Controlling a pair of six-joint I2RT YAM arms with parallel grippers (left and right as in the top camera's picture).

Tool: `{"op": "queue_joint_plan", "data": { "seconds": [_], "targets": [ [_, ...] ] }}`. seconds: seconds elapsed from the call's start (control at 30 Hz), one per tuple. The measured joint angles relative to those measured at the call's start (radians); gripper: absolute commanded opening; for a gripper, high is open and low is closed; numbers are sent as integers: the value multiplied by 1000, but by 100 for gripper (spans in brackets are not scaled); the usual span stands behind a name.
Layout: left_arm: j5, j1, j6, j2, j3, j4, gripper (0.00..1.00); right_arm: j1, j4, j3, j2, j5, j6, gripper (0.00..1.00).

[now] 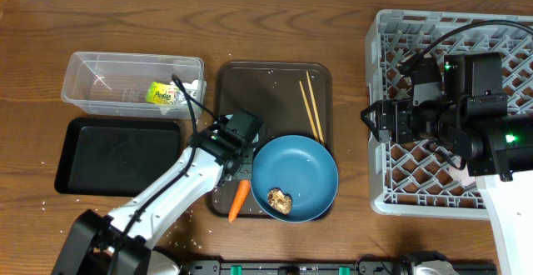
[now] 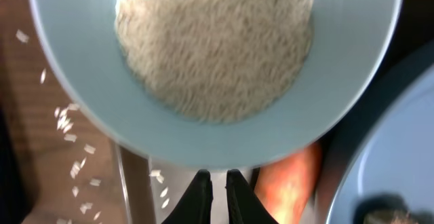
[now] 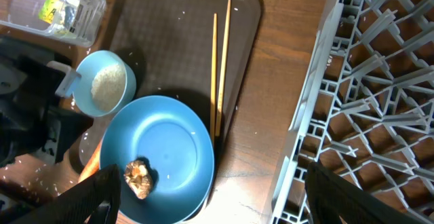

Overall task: Sort waste into correct bins and load items into the dishwasher rack
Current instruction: 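Lower the left gripper and grasp the carrot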

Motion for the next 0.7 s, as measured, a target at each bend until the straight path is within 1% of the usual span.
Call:
{"op": "queue_joint_plan", "data": {
  "seconds": [0.1,0.3,0.43,0.47,0.53,0.6,0.63,0.7],
  "targets": [
    [0,19,23,29,0,50,10,0,-1,0,0,0,0,80],
    [0,99,78,58,-3,116,10,0,-10,0,0,0,0,80],
    [5,139,117,58,0,130,11,0,-7,0,0,0,0,80],
    [15,145,124,58,8,111,12,0,-7,0,0,0,0,80],
    [43,148,141,58,37,53,17,0,-10,0,0,0,0,81],
    [82,148,149,58,75,-6,17,0,-12,0,0,0,0,81],
    [103,146,150,55,97,-43,22,0,-11,0,0,0,0,81],
    [130,142,165,42,116,-87,22,0,-11,0,0,0,0,81]
  ]
}}
